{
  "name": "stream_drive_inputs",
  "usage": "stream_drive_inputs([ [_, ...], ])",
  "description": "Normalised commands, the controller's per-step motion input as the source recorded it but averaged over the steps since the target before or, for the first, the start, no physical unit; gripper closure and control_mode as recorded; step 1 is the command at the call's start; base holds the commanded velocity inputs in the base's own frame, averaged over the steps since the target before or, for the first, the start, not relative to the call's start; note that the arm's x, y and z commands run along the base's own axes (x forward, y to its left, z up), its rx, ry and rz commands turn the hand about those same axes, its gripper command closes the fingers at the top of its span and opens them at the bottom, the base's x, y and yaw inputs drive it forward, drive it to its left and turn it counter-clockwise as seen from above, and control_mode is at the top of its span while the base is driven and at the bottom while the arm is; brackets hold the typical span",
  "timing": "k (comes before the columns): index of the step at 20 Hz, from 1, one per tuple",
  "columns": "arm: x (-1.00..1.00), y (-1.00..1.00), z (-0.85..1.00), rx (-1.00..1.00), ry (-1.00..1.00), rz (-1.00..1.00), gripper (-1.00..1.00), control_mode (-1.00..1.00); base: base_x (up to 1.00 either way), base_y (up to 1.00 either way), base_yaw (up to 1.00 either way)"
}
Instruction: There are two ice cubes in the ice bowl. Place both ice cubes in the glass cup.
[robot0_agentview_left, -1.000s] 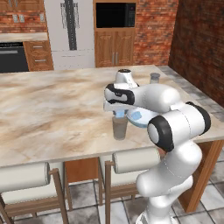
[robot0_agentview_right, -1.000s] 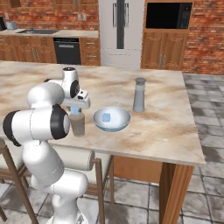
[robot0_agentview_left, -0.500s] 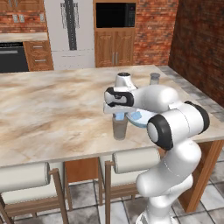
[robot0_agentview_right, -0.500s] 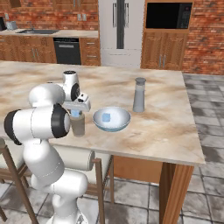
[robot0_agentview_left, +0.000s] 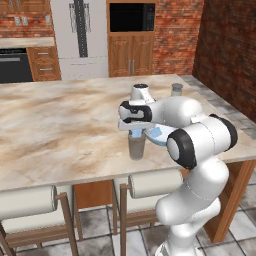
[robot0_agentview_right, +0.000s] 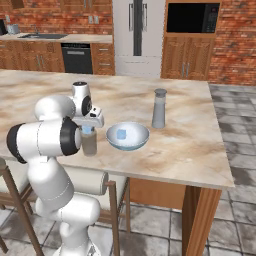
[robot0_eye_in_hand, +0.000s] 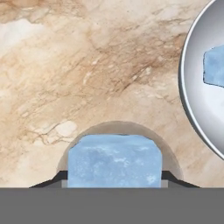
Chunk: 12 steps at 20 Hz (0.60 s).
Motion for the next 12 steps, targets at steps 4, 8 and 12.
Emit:
stream_drive_inputs([
  [4, 0.03, 0.00, -0.01, -0.01, 0.00, 0.01, 1.00, -1.00, 0.00, 0.00, 0.00],
  [8, 0.00, 0.00, 0.00, 0.00, 0.00, 0.03, 1.00, -1.00, 0.00, 0.00, 0.00],
  [12, 0.00, 0.02, 0.00, -0.01, 0.00, 0.04, -1.00, -1.00, 0.00, 0.00, 0.00],
])
